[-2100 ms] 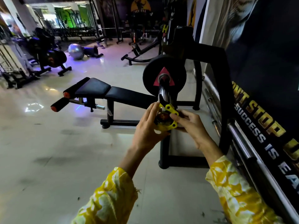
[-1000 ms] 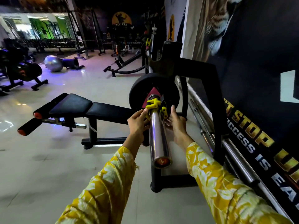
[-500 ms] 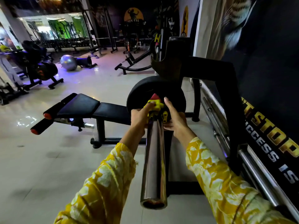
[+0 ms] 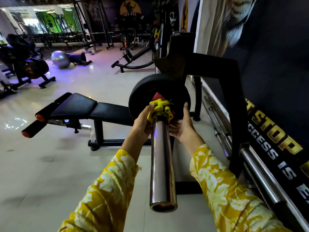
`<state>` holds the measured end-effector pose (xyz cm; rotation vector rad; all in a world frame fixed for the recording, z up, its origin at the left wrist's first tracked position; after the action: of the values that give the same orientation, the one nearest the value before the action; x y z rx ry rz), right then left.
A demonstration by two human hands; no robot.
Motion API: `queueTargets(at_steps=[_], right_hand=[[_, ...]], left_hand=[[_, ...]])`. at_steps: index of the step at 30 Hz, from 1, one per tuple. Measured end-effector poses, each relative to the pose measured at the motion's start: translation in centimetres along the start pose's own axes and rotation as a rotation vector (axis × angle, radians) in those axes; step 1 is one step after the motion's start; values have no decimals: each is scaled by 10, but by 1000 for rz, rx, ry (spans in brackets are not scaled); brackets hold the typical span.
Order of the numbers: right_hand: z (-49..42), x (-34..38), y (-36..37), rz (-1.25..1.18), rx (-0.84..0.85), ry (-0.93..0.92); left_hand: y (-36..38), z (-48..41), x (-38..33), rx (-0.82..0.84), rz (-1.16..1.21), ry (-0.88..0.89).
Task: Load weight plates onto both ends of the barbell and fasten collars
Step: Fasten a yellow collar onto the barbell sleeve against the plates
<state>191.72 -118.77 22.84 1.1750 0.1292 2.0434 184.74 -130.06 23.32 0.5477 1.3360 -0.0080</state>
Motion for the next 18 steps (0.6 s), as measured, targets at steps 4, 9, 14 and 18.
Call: queueTargets(at_steps=[4, 9, 14, 18], right_hand=[[10, 15, 7, 119, 8, 44], [8, 20, 4, 123, 41, 95], [-1, 17, -6, -24, 121, 94], [-12, 8, -11, -119, 144, 71]], left_hand=[[-3, -1, 3, -13, -21, -3], [-7, -7, 8, -15, -30, -19], [-7, -8, 8, 2, -25, -20], [-5, -11, 10, 62, 16, -18]])
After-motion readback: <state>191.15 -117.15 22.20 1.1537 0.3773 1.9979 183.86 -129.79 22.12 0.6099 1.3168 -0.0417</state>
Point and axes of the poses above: each hand's wrist, its own z-axis away from the middle knuckle, its own y-axis out of the palm, x = y × z, the point moved 5 cm from there along -z, towards the middle knuckle, and after that the axes turned 11 degrees about y, right-handed, at the moved point
